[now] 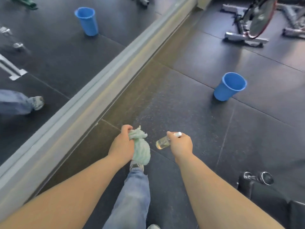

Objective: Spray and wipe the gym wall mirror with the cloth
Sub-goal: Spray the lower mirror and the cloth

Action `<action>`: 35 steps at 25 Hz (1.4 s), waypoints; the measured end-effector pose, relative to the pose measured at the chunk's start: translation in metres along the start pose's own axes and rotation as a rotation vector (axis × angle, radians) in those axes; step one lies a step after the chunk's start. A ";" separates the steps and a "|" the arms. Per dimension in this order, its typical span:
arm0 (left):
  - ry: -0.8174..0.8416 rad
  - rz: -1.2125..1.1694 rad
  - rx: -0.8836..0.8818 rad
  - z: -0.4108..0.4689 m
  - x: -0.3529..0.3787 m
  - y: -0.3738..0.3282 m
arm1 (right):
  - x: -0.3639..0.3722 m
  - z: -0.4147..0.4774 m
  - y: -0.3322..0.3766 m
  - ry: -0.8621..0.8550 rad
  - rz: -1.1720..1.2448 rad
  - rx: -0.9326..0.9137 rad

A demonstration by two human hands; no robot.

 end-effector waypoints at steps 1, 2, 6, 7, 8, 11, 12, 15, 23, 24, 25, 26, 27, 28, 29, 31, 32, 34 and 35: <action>0.026 0.032 -0.010 0.025 0.006 -0.021 | -0.010 0.024 0.006 -0.042 -0.008 0.002; 0.045 0.056 -0.002 0.049 0.011 -0.039 | -0.018 0.046 0.012 -0.072 -0.017 0.002; 0.080 0.085 0.059 0.133 0.023 -0.136 | -0.050 0.141 0.042 -0.151 0.025 0.011; 0.071 0.118 0.051 0.143 0.025 -0.155 | -0.057 0.152 0.046 -0.157 0.024 0.026; 0.052 0.163 0.078 0.153 0.028 -0.176 | -0.066 0.166 0.050 -0.158 0.032 0.031; 0.051 0.355 0.179 0.183 0.049 -0.238 | -0.102 0.212 0.055 -0.206 0.005 0.059; 0.087 0.402 0.176 0.196 0.059 -0.257 | -0.116 0.230 0.055 -0.228 0.008 0.074; 0.317 0.366 0.150 0.235 0.098 -0.312 | -0.156 0.293 0.059 -0.242 -0.019 0.112; 0.330 0.330 0.105 0.350 0.187 -0.512 | -0.251 0.518 0.119 -0.177 -0.095 0.133; 0.331 0.339 0.116 0.364 0.195 -0.531 | -0.256 0.541 0.125 -0.169 -0.145 0.137; 0.344 0.346 0.129 0.381 0.206 -0.549 | -0.260 0.566 0.129 -0.159 -0.192 0.150; 0.363 0.351 0.140 0.401 0.218 -0.568 | -0.262 0.597 0.131 -0.148 -0.223 0.165; 0.374 0.360 0.151 0.425 0.231 -0.586 | -0.263 0.629 0.131 -0.133 -0.252 0.175; 0.386 0.362 0.153 0.448 0.242 -0.601 | -0.263 0.657 0.130 -0.124 -0.271 0.185; 0.391 0.354 0.143 0.466 0.251 -0.613 | -0.264 0.677 0.130 -0.115 -0.296 0.193; 0.413 0.326 0.112 0.520 0.282 -0.642 | -0.261 0.736 0.118 -0.102 -0.323 0.208; 0.430 0.321 0.098 0.543 0.297 -0.654 | -0.259 0.761 0.111 -0.091 -0.337 0.216; 0.466 0.355 0.084 0.592 0.338 -0.676 | -0.254 0.819 0.087 -0.074 -0.373 0.260; 0.480 0.371 0.087 0.615 0.359 -0.685 | -0.251 0.847 0.074 -0.062 -0.387 0.267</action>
Point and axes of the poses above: each hand's wrist, its own z-axis towards the middle knuckle, its own x-axis out of the palm, y = z × x, the point moved 2 cm from there along z, towards the middle knuckle, and after that the axes turned 12 degrees about -x, right-handed, at the moved point
